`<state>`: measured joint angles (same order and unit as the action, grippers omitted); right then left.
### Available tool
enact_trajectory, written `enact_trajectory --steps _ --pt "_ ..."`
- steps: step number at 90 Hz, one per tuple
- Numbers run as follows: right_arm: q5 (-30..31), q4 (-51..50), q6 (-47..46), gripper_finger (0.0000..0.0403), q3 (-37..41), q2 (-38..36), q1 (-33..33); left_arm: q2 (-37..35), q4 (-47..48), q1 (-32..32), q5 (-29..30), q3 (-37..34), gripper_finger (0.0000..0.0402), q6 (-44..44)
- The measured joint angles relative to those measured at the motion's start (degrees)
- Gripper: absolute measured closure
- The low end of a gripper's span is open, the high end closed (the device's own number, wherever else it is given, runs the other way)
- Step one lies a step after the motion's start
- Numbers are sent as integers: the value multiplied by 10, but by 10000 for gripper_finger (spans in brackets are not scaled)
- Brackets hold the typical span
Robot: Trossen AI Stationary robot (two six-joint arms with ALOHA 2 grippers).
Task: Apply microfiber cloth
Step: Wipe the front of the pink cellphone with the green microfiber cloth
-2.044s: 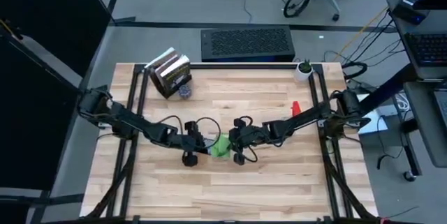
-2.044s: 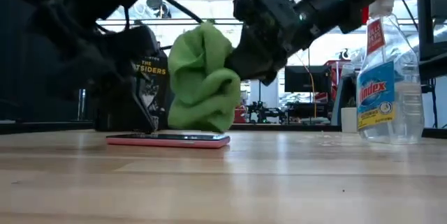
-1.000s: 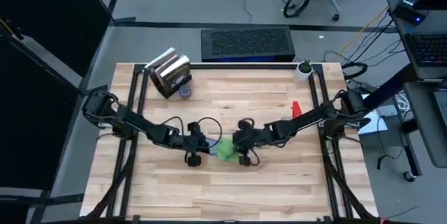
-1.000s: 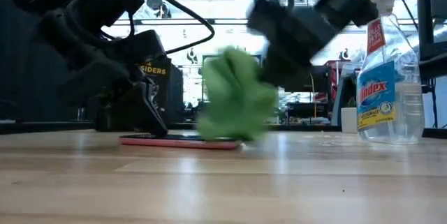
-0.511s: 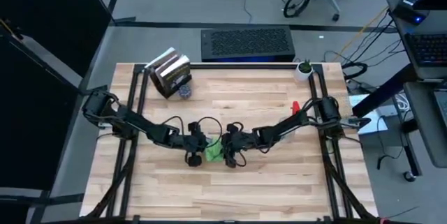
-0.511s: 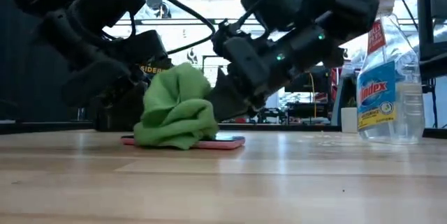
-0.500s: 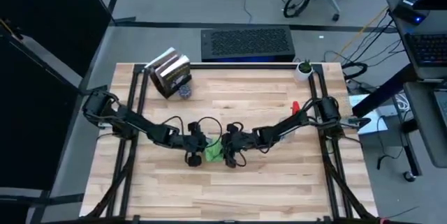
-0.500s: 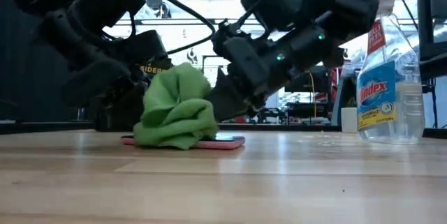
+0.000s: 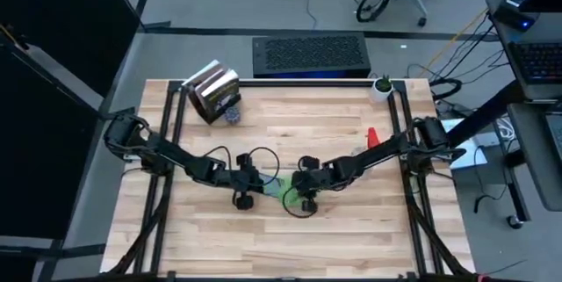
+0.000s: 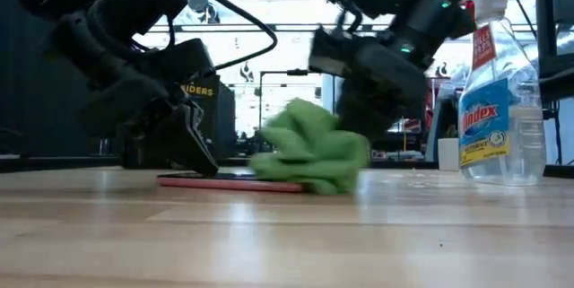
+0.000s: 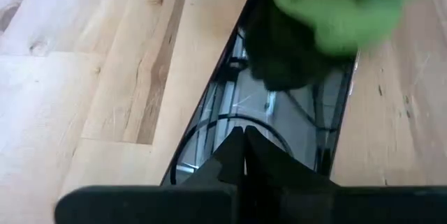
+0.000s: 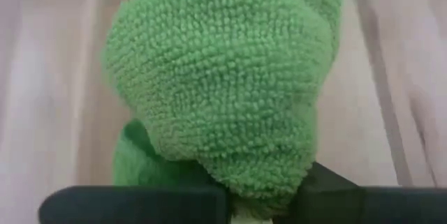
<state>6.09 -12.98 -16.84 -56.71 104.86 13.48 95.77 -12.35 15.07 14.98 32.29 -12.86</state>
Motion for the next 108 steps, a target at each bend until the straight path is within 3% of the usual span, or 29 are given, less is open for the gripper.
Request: enact_trajectory --steps 9,27,45,61,75,94,108 --pt "18 -10 3 371 4 -25 3 0 -2 0 0 -1 402 -2" --pt "119 82 54 371 -10 -64 -1 0 -3 0 0 -1 402 -3" --pt "135 204 107 371 -12 4 -7 0 -4 0 1 -1 402 -3" --pt "129 224 114 371 -26 77 -2 0 -5 0 1 -1 402 -3" --pt "133 164 100 371 -35 80 16 0 -4 0 1 -1 402 -4" --pt "111 -8 83 371 -31 22 53 0 -2 -1 1 -1 402 -13" --pt "147 -83 61 371 -28 -21 63 0 -3 -1 2 -1 402 -13"
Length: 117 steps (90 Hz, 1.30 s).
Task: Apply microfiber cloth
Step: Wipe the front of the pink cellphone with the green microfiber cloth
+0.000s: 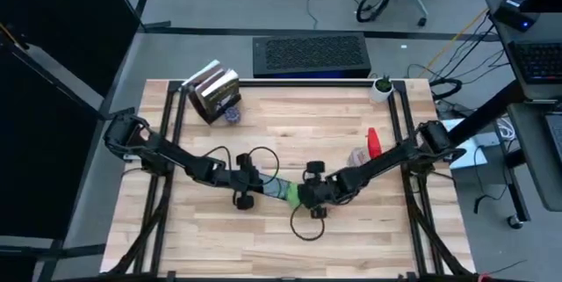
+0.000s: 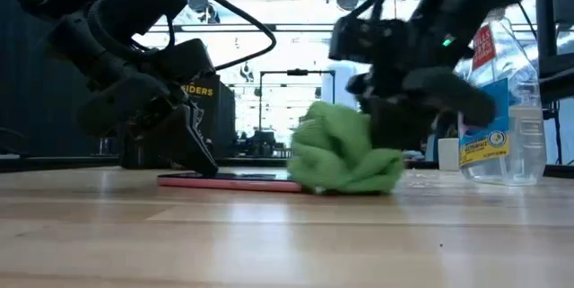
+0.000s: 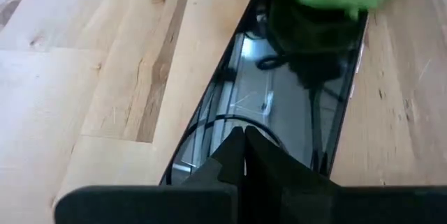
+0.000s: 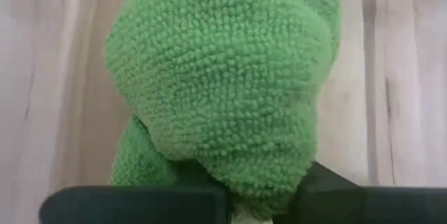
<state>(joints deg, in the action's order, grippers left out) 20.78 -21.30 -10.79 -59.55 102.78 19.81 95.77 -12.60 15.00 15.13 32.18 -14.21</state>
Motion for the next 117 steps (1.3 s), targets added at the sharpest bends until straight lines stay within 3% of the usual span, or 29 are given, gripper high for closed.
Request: enact_trajectory --steps 15,28,36,52,72,87,99,117 --pt "42 155 29 371 -2 -20 -6 0 -2 0 1 0 402 -1" --pt "42 326 81 371 -2 24 -28 0 -7 0 1 -1 402 7" --pt "42 368 84 370 -2 59 -43 0 -8 0 1 -1 402 10" --pt "34 280 63 371 -6 108 -55 0 -10 0 1 -1 402 10" --pt "39 48 15 371 -5 66 -18 0 -10 0 1 0 401 10" --pt "47 -72 -30 371 0 21 5 0 -10 -1 1 0 402 11" --pt "86 -17 -44 371 0 -16 10 0 -11 -1 1 0 402 10" --pt "101 247 28 371 -2 3 -3 0 -18 0 1 0 402 10"
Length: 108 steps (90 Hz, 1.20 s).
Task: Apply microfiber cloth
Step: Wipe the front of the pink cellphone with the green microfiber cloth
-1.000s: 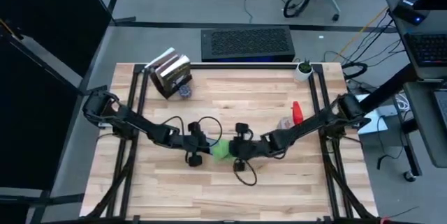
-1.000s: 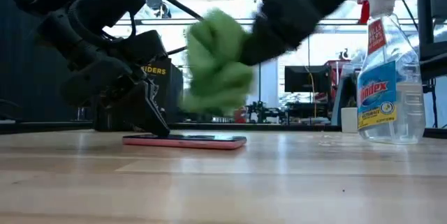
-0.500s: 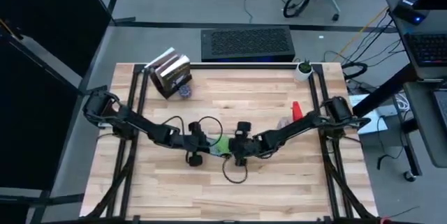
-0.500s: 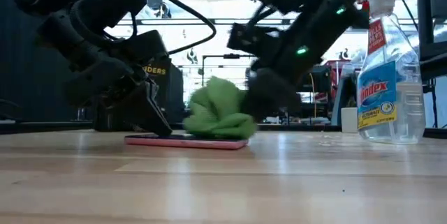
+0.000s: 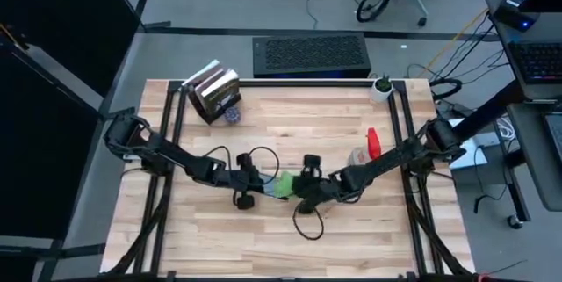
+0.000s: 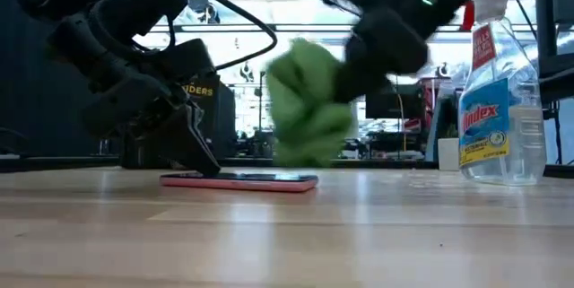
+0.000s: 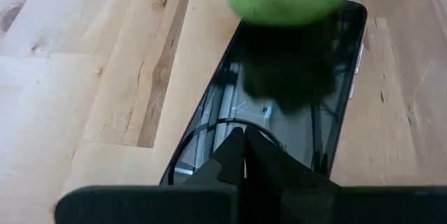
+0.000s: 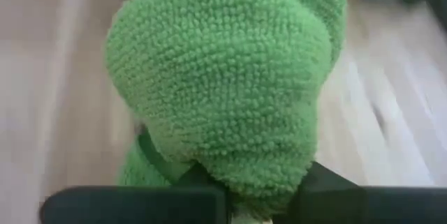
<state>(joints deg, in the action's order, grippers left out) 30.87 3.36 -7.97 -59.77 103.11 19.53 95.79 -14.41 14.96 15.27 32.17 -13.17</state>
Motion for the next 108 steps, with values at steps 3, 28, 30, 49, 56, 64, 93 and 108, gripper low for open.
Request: enact_trajectory --steps 3,28,30,49,56,64,93,108 --pt "-2 37 9 371 0 10 -4 0 0 0 0 0 402 0" --pt "-57 84 -36 371 0 109 -19 0 -1 0 0 0 402 0" --pt "-52 73 -44 371 0 114 -19 0 -1 0 0 0 402 0" --pt "-31 -77 -71 371 -7 106 4 0 -6 0 -2 2 402 0" --pt "-29 -126 -63 371 -5 88 17 0 -5 0 -2 1 402 0" --pt "-32 -196 -59 371 -3 59 29 0 4 0 -4 1 402 0" --pt "74 -215 82 371 1 -22 41 0 3 0 -3 1 401 0" --pt "78 -201 160 371 1 -21 37 -9 11 2 -4 23 401 0"
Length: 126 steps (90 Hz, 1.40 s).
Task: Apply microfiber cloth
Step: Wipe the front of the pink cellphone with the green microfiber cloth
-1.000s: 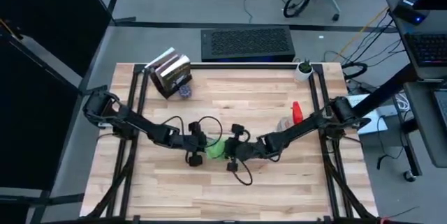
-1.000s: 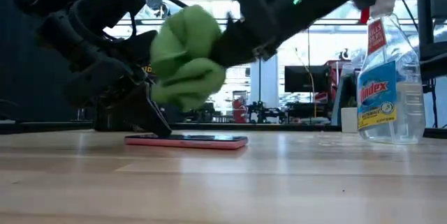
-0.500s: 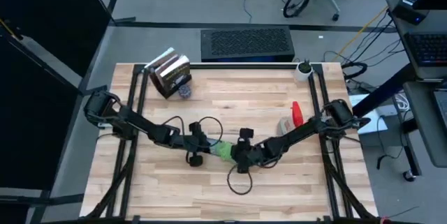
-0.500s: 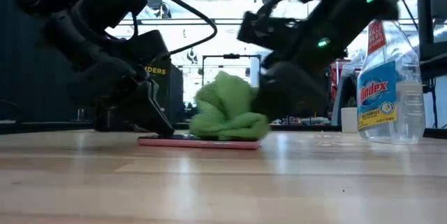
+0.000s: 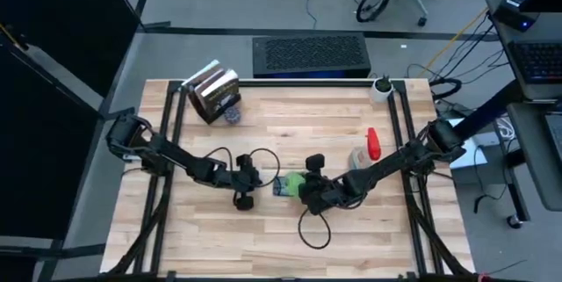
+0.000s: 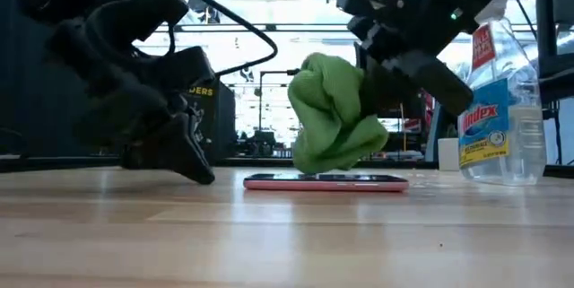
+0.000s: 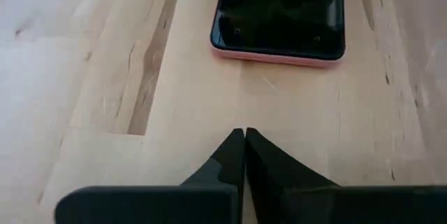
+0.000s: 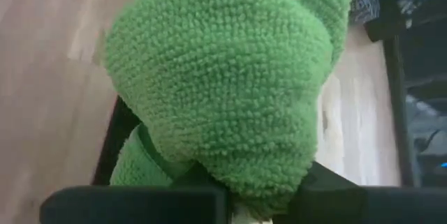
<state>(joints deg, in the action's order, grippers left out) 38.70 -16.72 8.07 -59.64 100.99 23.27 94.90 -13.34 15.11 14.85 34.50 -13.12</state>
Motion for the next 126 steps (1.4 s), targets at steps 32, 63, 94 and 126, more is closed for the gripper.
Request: enact_trajectory --steps 32,63,94,126 --pt "-29 198 148 371 -1 73 -3 -8 -49 -2 -1 37 401 46" --pt "-39 194 132 371 -2 124 -16 54 -123 -42 -51 38 401 77" --pt "-48 190 110 371 -3 126 -16 128 -218 -83 -133 40 401 92" --pt "-27 143 123 371 -1 99 -5 154 -200 -90 -150 44 401 74"
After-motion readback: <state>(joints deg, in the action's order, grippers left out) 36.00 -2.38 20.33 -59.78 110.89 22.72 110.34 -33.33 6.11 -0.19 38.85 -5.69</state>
